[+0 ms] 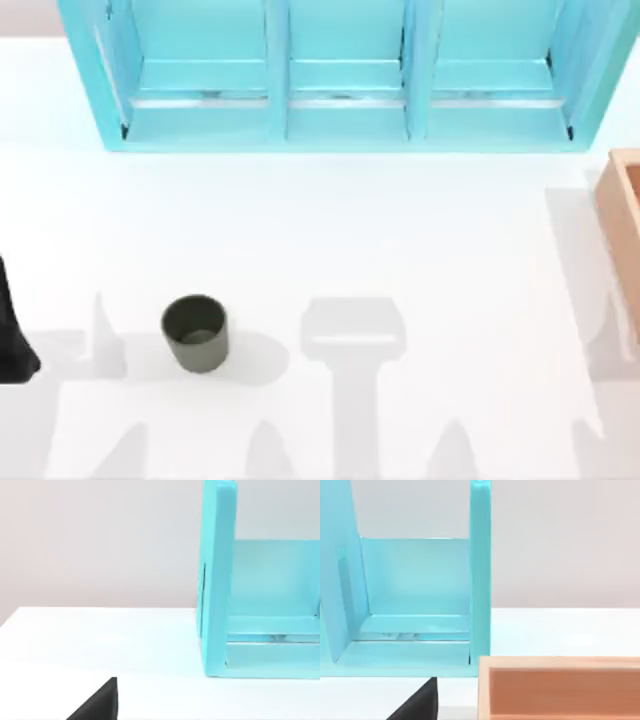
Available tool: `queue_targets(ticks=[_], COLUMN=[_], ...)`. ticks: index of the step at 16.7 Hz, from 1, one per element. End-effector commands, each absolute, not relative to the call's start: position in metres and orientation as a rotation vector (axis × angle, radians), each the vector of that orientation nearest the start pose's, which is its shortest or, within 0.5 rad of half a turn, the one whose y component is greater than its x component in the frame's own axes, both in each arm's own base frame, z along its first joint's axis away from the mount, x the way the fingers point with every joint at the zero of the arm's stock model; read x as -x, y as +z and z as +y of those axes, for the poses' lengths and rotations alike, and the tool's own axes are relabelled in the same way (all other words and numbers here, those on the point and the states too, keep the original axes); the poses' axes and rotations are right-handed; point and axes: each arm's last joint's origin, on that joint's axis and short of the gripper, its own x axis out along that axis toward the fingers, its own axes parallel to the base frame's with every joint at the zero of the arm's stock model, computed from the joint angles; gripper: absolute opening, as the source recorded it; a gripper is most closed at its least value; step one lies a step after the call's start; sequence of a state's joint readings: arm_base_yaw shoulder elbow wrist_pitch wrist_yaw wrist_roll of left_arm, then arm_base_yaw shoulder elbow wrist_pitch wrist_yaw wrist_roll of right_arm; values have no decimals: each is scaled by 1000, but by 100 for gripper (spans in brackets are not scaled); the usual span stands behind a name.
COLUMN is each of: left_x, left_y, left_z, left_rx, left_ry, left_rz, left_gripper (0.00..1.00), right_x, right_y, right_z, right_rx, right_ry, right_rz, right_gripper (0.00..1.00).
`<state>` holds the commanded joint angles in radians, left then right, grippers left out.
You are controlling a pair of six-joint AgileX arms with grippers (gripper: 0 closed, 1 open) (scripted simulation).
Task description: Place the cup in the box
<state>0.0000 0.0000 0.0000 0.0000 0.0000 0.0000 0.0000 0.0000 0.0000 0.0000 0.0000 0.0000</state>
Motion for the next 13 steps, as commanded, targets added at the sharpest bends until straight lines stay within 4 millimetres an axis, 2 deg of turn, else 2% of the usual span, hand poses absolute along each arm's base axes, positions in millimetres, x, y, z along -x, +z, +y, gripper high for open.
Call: queue_targets(ticks=[4,6,9,13], left_x=[-106,-106,-106,-106], left_y=[160,160,160,160], left_z=[-1,-1,-1,-1], left_rx=[0,0,0,0], left_ry=[0,0,0,0], left_rz=[0,0,0,0], left_gripper=[100,100,100,100], right_x=[-106,-106,-108,-121], right_y=[165,179,216,283], right_z=[0,5,15,40], right_rx=[-8,-29,-76,-148], right_ry=[16,62,170,340], right_rz=[10,40,119,281], right_gripper=[100,100,100,100])
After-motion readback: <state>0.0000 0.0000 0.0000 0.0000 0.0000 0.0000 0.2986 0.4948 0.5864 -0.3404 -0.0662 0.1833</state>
